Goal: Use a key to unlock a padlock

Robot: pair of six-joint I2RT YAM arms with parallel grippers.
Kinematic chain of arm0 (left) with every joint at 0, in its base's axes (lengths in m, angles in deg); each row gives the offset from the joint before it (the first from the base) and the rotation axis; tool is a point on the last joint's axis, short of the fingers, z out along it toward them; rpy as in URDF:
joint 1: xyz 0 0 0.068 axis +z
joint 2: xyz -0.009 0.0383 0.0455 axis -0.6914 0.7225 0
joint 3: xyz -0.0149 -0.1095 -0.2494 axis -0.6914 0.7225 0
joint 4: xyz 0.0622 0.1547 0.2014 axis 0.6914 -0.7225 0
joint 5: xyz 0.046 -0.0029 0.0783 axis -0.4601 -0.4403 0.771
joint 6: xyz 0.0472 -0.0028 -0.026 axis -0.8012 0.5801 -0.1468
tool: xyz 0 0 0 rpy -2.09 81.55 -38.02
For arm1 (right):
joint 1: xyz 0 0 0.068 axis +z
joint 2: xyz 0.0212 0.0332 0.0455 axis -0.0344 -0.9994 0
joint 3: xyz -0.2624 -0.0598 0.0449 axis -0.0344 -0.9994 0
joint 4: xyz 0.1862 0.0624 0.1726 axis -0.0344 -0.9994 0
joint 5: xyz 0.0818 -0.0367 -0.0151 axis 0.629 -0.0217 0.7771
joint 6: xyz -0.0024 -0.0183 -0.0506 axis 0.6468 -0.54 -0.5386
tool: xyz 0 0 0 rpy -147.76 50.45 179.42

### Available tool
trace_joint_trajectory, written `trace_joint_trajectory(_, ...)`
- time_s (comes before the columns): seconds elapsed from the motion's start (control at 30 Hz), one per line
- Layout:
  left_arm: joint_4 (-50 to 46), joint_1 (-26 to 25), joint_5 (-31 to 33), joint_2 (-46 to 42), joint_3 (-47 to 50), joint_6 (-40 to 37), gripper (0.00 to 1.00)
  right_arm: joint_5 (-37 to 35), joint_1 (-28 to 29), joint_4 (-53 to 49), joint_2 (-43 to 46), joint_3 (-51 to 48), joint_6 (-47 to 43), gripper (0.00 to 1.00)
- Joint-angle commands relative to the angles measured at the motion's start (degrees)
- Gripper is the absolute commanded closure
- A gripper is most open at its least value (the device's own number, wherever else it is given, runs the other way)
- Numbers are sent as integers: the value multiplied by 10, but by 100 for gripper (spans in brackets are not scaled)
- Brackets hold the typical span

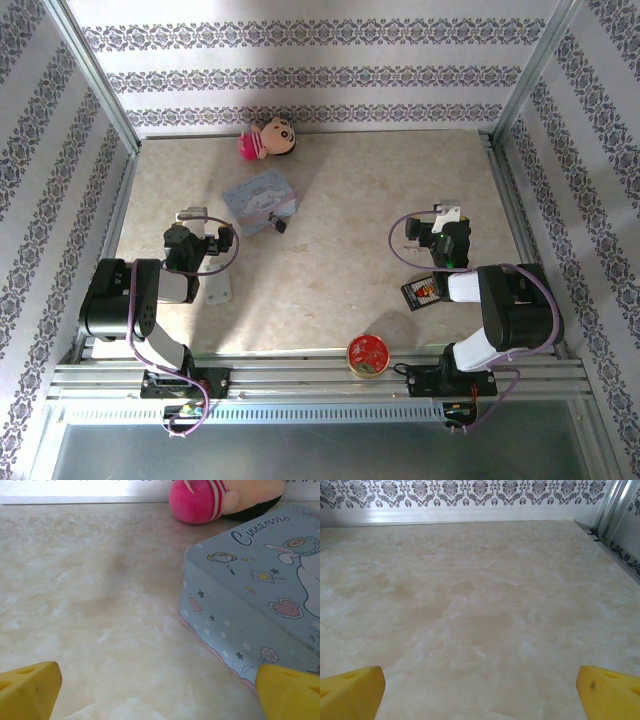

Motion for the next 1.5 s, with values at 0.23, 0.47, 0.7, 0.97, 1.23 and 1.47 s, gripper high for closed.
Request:
trace_joint_trajectory(0.23, -8, -5, 3, -6, -10, -1, 1, -6, 5, 13, 0, 2, -8, 2)
trace_joint_trajectory(0.47, -8, -6, 3, -7, -10, -1, 1, -4, 3, 12, 0, 3, -7, 2)
trace_joint_trajectory(0.7, -8, -5, 3, -7, -10, -1, 1, 3, 0, 10, 0, 4, -5, 2)
trace_joint_trajectory(0.97, -8, -5, 6, -6, -10, 2, 1, 0, -2, -10, 8, 12, -1, 2)
trace_joint_trajectory(1.23, -62, -4, 41, -72, -10, 15, 1, -68, -2, -165, 59, 69, 23, 2)
trace_joint_trajectory(1.47, -162, -4, 93, -190, -19, 54, 1, -113, -2, -236, 119, 75, 52, 2)
